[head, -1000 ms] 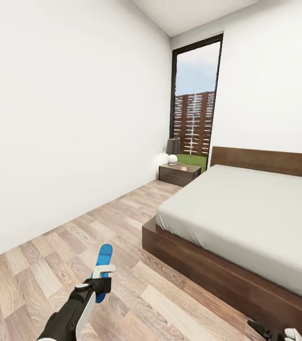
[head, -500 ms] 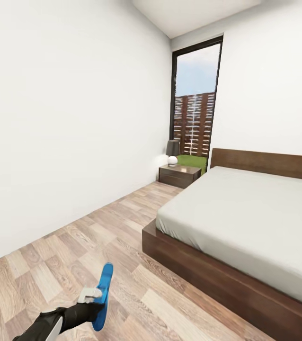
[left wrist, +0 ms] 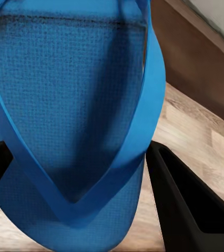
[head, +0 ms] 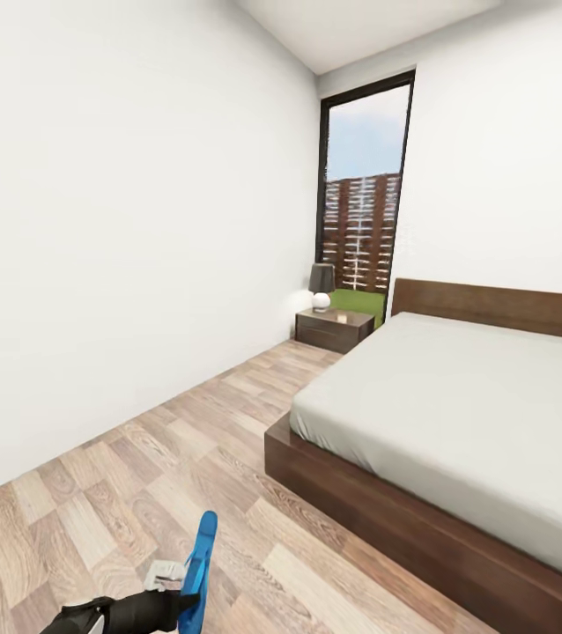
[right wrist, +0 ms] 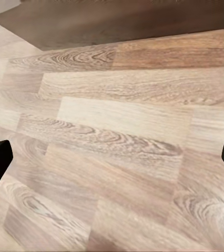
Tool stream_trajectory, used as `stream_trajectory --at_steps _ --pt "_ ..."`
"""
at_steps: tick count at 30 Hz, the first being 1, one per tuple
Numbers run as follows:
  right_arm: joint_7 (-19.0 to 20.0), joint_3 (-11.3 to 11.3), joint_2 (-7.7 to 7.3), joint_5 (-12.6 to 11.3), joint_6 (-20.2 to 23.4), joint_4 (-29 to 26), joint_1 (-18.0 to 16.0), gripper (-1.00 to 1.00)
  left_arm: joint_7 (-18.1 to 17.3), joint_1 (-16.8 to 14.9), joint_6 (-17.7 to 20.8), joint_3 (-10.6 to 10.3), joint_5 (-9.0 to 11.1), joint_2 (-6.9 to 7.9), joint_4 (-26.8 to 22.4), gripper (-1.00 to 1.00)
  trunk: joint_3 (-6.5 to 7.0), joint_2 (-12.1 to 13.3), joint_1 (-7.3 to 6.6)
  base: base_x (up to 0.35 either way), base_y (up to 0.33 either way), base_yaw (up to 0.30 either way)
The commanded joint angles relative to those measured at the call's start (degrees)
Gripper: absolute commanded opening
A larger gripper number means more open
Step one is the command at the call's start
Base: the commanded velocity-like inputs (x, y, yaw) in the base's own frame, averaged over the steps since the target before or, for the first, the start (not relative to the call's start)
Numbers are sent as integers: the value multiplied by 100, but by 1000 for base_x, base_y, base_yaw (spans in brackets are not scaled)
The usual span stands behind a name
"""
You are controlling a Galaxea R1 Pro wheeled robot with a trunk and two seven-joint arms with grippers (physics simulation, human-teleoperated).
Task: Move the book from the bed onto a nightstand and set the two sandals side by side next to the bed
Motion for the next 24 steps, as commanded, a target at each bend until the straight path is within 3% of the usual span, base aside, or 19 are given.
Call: stream_trajectory --at_steps 1,6,9,11,13,14,18,24 --pt "18 -12 1 -49 54 17 -3 100 -48 -3 12 18 12 -3 125 -100 12 38 -24 0 0 0" --pt "13 17 1 -6 39 323 -4 100 -27 -3 -549 12 -4 -11 709 -100 102 239 -133 0 0 0" --pt "-1 157 11 250 -48 734 -7 100 236 -3 -1088 10 -7 -31 1020 -100 156 359 -199 0 0 0" --pt "-7 213 35 389 -114 868 -6 100 487 -3 -1214 7 -7 -46 1080 -100 192 440 -243 0 0 0" --pt "-21 274 194 623 -257 1020 -4 100 1111 -3 -1355 4 -8 -140 1149 -100 228 520 -287 0 0 0" --pt "-30 299 381 733 -346 1075 -3 100 1502 -3 -1407 3 -8 -254 1175 -100 246 560 -309 0 0 0" --pt "-35 334 701 914 -435 1117 -3 100 1843 -3 -1449 2 -11 -475 1252 -100 317 720 -397 0 0 0" --pt "-35 345 812 1111 -461 1128 -3 100 1954 -3 -1578 2 -16 -579 1398 -100 407 921 -507 0 0 0"
